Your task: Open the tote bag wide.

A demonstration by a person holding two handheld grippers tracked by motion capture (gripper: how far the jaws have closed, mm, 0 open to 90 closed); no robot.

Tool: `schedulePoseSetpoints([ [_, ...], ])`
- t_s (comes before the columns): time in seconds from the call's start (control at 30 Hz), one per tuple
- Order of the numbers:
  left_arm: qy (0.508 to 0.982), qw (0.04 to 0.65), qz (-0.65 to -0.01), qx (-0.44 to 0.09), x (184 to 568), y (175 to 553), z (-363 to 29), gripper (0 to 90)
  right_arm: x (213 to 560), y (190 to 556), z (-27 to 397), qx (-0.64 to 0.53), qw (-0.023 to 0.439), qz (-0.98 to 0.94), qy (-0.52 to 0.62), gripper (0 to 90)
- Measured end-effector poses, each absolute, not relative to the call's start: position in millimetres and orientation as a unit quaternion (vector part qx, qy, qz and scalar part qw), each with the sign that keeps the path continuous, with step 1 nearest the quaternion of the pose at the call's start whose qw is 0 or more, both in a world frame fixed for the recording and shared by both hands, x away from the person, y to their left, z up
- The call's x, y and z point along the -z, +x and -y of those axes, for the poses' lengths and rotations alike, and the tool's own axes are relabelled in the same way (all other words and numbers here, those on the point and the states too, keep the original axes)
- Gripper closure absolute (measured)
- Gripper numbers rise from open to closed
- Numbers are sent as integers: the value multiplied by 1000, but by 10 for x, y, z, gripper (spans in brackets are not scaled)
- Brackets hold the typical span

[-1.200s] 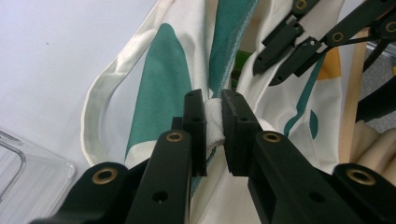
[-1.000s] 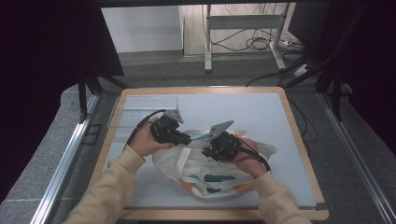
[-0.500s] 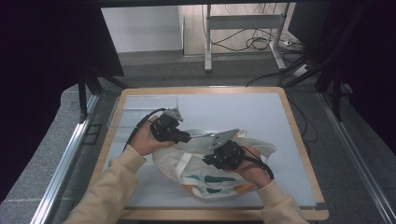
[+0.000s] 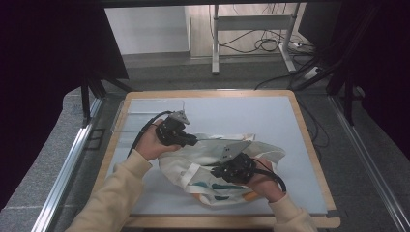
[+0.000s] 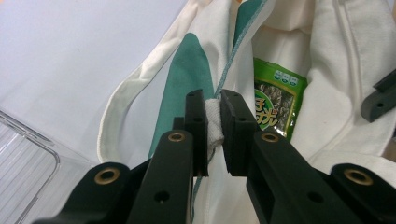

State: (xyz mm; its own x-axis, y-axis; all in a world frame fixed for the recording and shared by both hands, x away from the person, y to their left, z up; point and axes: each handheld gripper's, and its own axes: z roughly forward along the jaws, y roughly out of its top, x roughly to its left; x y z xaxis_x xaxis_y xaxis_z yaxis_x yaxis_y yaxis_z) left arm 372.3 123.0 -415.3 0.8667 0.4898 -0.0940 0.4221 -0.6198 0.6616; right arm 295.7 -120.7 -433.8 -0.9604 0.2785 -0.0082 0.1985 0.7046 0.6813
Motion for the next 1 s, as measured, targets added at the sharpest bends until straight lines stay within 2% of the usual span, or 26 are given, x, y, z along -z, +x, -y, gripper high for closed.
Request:
schedulePoseSetpoints([
  [1.0,887,362,-279,-67,4163,3842,-1242,828,4411,2671,1340,-369,34,-921,124,862],
])
